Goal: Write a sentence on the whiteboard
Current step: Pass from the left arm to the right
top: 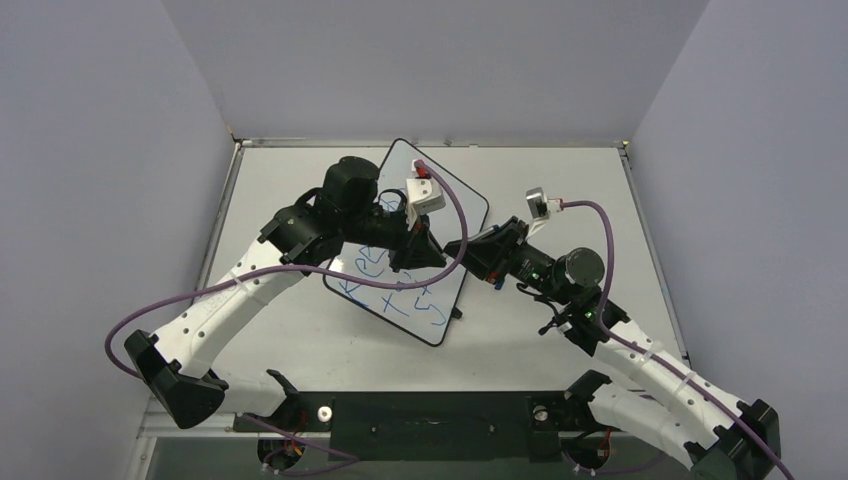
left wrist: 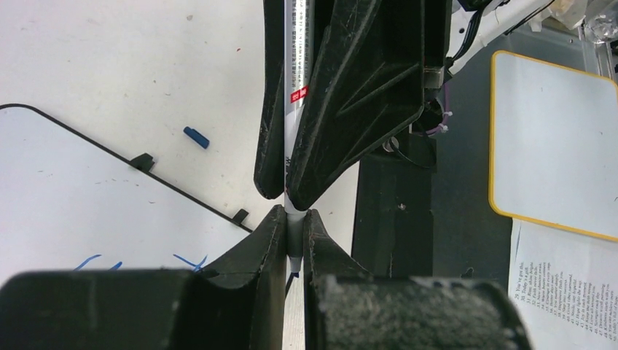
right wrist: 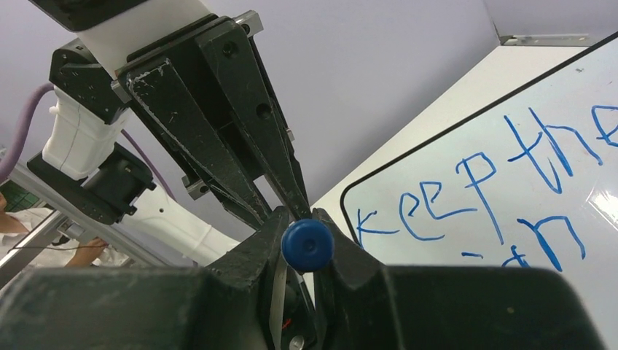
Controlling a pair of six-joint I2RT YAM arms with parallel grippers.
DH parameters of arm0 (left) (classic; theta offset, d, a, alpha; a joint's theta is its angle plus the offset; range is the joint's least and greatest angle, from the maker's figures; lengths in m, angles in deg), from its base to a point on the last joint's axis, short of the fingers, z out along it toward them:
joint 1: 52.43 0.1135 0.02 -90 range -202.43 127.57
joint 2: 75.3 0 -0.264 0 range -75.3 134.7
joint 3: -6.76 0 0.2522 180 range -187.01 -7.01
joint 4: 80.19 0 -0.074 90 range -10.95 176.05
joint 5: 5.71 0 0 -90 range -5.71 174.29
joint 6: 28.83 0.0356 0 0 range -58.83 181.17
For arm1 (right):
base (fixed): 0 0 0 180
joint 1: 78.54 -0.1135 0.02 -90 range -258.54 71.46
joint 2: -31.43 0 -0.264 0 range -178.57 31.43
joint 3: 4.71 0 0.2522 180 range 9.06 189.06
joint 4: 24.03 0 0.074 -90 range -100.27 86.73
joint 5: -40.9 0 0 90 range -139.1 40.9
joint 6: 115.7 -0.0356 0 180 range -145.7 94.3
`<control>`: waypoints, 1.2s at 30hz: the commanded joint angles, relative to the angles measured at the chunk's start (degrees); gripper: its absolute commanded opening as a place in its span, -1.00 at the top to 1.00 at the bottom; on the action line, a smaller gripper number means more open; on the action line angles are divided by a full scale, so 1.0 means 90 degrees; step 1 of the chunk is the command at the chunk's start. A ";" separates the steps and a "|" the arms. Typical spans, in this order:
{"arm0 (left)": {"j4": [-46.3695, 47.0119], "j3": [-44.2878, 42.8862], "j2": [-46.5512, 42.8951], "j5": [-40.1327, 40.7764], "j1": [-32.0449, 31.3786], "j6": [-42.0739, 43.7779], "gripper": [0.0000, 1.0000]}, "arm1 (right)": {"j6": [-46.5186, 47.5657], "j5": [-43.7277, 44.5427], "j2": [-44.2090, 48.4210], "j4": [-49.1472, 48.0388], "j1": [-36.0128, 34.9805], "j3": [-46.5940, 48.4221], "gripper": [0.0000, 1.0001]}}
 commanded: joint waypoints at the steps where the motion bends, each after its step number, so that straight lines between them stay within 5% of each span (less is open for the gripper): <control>1: -0.0214 -0.0388 -0.0089 -0.0119 -0.0012 0.0242 1.00 | 0.0125 -0.0286 -0.0132 -0.0142 0.0057 0.0253 0.71; 16: -0.0594 -0.0649 0.0057 -0.0060 -0.0016 0.0546 1.00 | 0.0057 -0.0877 -0.0310 -0.0258 0.0057 0.0227 0.59; 26: -0.0679 -0.0766 0.0162 -0.0036 -0.0012 0.0636 1.00 | -0.0182 -0.1320 -0.0492 -0.0658 0.0049 0.0113 1.00; 27: -0.0659 -0.0743 0.0164 0.0091 -0.0014 0.0613 0.96 | -0.0172 -0.1295 -0.0470 -0.0654 0.0048 0.0063 1.00; 31: -0.0469 -0.0501 0.0026 0.0759 0.0005 0.0428 0.24 | 0.0567 -0.0575 -0.0285 0.0403 0.0057 0.0027 1.00; 36: -0.0361 -0.0087 -0.0282 0.1488 0.0217 -0.0037 0.13 | 0.1294 0.0892 -0.0206 0.1446 0.0065 -0.0219 1.00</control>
